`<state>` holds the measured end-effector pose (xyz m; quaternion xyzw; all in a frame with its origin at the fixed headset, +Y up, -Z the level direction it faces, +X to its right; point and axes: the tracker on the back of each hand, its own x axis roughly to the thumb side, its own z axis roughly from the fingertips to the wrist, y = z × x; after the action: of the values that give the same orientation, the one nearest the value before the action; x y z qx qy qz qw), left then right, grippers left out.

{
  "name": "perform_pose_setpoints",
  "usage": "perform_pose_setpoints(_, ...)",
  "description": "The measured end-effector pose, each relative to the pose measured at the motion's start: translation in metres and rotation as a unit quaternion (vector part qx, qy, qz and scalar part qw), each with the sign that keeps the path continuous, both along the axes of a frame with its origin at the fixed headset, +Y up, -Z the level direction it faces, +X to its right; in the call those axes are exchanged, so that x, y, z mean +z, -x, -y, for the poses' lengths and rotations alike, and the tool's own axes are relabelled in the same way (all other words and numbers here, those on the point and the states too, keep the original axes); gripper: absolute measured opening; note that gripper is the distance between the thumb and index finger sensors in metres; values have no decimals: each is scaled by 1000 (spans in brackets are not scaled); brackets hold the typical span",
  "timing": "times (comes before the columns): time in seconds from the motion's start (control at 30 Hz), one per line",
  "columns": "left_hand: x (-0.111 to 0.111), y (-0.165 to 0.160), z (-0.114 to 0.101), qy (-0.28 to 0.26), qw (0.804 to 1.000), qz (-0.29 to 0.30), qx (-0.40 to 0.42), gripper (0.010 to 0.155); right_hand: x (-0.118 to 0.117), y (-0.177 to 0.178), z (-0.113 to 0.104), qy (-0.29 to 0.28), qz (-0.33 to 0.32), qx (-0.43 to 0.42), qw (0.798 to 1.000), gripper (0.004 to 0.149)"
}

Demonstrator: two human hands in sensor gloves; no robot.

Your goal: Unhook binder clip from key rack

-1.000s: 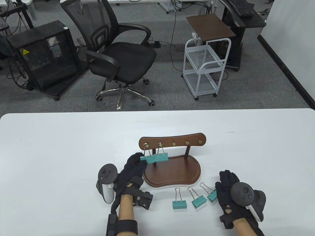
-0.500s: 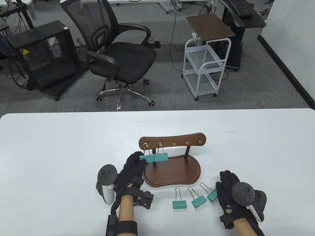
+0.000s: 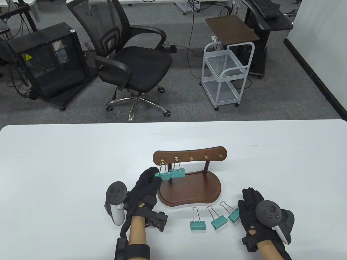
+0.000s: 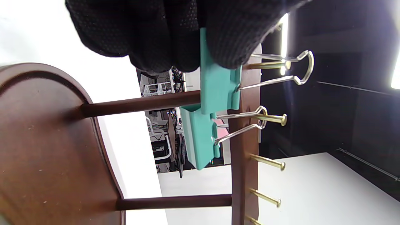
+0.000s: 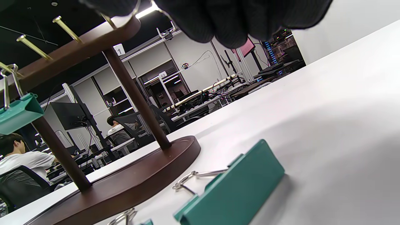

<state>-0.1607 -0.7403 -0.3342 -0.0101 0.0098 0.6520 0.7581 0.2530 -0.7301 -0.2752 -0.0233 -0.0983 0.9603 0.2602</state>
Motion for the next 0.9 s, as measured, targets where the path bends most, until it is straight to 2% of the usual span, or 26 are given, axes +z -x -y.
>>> perform_pose_setpoints(0.17, 7, -1, -5, -6, 1000, 9, -2, 57, 0, 1, 0, -1, -2, -4, 1000, 61)
perform_pose_setpoints(0.47, 34, 2, -17, -12, 999, 51, -5, 55, -1, -5, -4, -15, -4, -24, 1000, 61)
perform_pose_setpoints(0.7, 48, -6, -13, -11, 998, 69, 6, 55, -1, -4, -3, -12, -2, -12, 1000, 61)
perform_pose_setpoints(0.9, 50, -8, -8, 1, 996, 76, -50, 53, -1, -3, -2, -8, -3, -7, 1000, 61)
